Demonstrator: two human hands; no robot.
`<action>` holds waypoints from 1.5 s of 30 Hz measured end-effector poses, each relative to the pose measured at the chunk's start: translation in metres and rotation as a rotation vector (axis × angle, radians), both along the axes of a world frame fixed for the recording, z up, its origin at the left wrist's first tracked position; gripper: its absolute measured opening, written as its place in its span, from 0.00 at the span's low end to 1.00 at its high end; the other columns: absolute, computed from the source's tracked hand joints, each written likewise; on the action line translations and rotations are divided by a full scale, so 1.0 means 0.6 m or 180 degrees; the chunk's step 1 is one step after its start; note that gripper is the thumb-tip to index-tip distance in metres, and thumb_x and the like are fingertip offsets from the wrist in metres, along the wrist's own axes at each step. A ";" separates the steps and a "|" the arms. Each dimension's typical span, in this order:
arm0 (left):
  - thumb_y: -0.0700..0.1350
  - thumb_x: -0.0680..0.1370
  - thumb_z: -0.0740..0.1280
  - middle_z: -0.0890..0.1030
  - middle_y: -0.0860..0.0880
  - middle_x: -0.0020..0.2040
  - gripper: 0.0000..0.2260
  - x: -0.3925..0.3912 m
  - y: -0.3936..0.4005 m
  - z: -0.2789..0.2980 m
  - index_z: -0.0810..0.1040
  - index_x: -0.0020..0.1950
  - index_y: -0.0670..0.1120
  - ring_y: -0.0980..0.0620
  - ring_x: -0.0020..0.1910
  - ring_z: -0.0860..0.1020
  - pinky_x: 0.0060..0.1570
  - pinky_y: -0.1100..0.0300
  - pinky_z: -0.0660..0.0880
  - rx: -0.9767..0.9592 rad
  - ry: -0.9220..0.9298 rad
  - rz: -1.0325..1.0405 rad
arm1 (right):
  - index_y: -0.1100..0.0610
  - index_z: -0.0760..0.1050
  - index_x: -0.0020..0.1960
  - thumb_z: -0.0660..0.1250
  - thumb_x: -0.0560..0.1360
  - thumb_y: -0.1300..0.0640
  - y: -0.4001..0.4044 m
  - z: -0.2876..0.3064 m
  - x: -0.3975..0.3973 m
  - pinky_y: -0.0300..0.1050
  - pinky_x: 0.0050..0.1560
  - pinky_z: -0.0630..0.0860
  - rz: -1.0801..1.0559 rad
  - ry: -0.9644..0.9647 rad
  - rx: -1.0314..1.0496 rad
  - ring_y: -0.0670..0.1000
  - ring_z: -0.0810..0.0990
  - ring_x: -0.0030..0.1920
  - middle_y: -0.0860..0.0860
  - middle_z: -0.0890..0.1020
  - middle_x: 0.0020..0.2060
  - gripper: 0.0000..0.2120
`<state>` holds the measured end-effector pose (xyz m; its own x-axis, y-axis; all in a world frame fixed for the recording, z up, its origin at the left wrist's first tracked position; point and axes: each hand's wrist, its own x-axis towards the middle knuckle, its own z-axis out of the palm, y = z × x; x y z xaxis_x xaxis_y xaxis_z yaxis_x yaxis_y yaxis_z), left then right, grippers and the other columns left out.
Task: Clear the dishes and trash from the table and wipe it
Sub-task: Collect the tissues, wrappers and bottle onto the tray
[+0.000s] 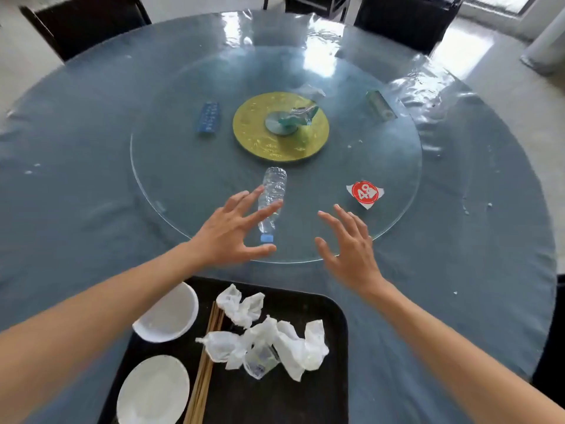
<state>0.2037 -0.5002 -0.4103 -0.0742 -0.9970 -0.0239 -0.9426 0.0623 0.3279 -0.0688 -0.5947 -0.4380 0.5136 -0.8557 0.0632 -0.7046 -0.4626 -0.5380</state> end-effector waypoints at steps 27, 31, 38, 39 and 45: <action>0.61 0.81 0.63 0.41 0.57 0.83 0.36 0.177 -0.771 -0.209 0.43 0.82 0.64 0.50 0.82 0.41 0.78 0.41 0.53 0.0061 0.0096 0.0191 | 0.47 0.59 0.82 0.59 0.84 0.55 -0.835 -0.155 0.380 0.55 0.77 0.61 -0.0268 0.0341 -0.0342 0.59 0.58 0.80 0.54 0.58 0.82 0.27; 0.61 0.84 0.52 0.41 0.58 0.83 0.27 0.186 -0.790 -0.258 0.44 0.81 0.66 0.50 0.82 0.39 0.81 0.47 0.45 -0.0012 -0.0085 0.0003 | 0.43 0.56 0.83 0.56 0.86 0.51 -0.893 -0.203 0.401 0.54 0.79 0.56 -0.0065 0.0531 -0.0451 0.56 0.53 0.83 0.50 0.55 0.84 0.26; 0.61 0.85 0.48 0.42 0.59 0.83 0.25 0.188 -0.787 -0.277 0.45 0.81 0.66 0.52 0.82 0.40 0.81 0.50 0.42 -0.0073 -0.0191 0.0087 | 0.51 0.83 0.62 0.60 0.83 0.50 -0.897 -0.225 0.408 0.52 0.60 0.76 -0.0470 0.0358 -0.0936 0.62 0.80 0.62 0.56 0.84 0.62 0.16; 0.61 0.85 0.48 0.42 0.59 0.83 0.25 0.187 -0.787 -0.276 0.45 0.81 0.66 0.51 0.82 0.40 0.81 0.50 0.42 -0.0018 -0.0195 0.0082 | 0.52 0.85 0.57 0.59 0.83 0.51 -0.895 -0.227 0.411 0.51 0.54 0.76 -0.0485 0.0440 -0.1003 0.63 0.81 0.58 0.57 0.85 0.58 0.15; 0.58 0.86 0.50 0.42 0.58 0.83 0.25 0.170 -0.750 -0.252 0.45 0.81 0.66 0.49 0.82 0.40 0.81 0.47 0.43 0.0309 -0.0168 -0.0069 | 0.60 0.84 0.55 0.63 0.80 0.64 -0.866 -0.187 0.425 0.51 0.47 0.77 -0.0069 0.1591 -0.1322 0.64 0.84 0.53 0.62 0.85 0.51 0.11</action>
